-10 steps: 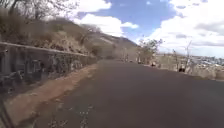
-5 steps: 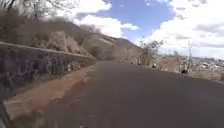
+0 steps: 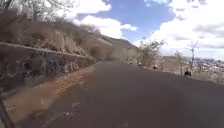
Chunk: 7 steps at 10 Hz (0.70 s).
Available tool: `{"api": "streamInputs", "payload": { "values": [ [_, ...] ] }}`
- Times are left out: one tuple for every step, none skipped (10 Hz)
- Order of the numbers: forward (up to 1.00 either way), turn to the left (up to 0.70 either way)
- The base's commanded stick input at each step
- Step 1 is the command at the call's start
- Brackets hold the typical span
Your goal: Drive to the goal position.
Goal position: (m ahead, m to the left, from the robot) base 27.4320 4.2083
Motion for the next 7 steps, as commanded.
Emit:
{"api": "streamInputs", "payload": {
  "values": [
    [0.70, 0.00],
    [0.70, 0.00],
    [0.70, 0.00],
    [0.70, 0.00],
    [0.70, 0.00],
    [0.70, 0.00],
    [0.70, 0.00]
  ]
}}
